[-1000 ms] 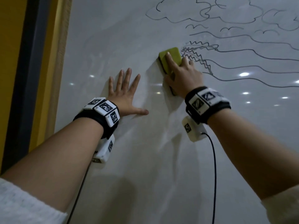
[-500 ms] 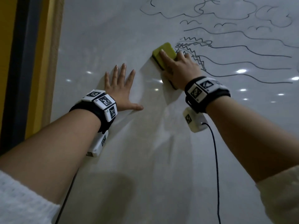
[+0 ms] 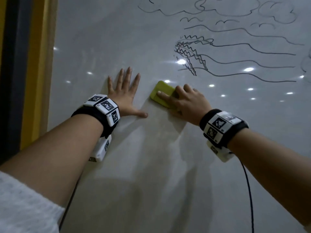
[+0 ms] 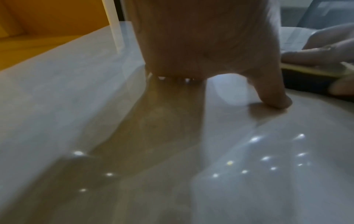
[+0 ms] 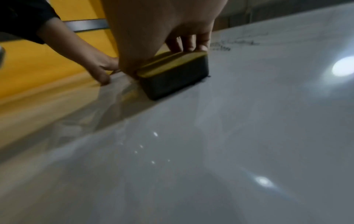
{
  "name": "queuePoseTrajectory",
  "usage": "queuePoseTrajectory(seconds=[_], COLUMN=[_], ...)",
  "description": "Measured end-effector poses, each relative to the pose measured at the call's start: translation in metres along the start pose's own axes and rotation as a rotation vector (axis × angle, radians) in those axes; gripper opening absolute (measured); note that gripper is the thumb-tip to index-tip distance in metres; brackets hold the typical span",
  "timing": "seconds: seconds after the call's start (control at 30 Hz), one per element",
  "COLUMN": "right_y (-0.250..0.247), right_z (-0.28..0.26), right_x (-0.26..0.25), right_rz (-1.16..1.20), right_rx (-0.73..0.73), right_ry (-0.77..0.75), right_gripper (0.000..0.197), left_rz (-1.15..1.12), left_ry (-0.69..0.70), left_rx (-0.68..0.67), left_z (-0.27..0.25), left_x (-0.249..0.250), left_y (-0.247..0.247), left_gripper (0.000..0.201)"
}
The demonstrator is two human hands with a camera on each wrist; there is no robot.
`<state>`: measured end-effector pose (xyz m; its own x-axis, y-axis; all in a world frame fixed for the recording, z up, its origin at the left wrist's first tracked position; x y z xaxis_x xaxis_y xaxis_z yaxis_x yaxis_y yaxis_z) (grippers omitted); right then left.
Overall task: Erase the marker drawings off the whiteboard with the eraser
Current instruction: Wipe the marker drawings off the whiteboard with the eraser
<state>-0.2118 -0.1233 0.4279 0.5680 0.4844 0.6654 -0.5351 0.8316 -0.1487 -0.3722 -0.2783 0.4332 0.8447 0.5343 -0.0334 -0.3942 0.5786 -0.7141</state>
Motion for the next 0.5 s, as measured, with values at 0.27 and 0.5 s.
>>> queuePoseTrajectory(seconds=[0.27,0.5], right_y=[0.015,0.002], right_z=[-0.018,-0.009], right_x=[-0.014,-0.002], right_rz=[0.037,0.063], right_rx=[0.099,0.116], right_ry=[-0.046,0.182], right_gripper=[0.055,0.066], left_rz=[0.049,0.062], left_ry=[0.006,0.006], left_rx=[-0.040,-0.029], left_z=[-0.001,-0.002], left_x=[-0.004,-0.003], left_y=[0.003,0.001], left_gripper=[0.133,0.133])
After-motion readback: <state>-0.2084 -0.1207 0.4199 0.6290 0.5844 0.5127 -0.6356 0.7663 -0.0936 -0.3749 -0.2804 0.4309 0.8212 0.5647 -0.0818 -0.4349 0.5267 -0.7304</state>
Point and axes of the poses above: each hand's wrist, its own z-axis towards the middle knuckle, its own y-axis out of the palm, x = y × z, the point moved 1 cm from there along z, towards the middle knuckle, and after that the axes turned 8 degrees about -z, right-handed, at the moved point
